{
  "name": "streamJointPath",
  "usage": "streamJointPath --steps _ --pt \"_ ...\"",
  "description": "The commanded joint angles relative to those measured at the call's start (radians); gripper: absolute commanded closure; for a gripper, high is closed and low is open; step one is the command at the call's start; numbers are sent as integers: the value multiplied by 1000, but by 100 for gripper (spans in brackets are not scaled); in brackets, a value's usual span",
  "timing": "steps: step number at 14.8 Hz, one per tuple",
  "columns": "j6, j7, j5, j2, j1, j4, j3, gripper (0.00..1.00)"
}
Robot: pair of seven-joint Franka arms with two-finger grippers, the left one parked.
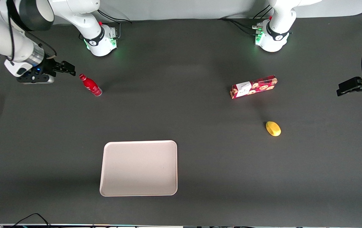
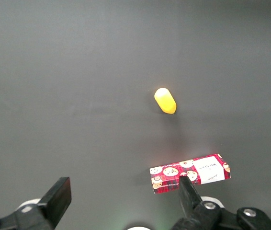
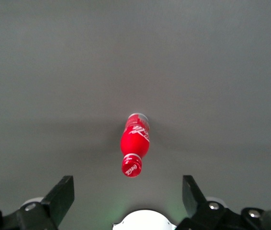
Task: Place coke bottle on tray
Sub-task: 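Lower the right gripper around the bottle's neck and close it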
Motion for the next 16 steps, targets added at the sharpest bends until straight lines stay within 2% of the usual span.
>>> streamJointPath --steps 1,16 --pt "96 -17 -14 -38 6 -136 17 0" --pt "345 -6 -40 0 -2 -320 34 0"
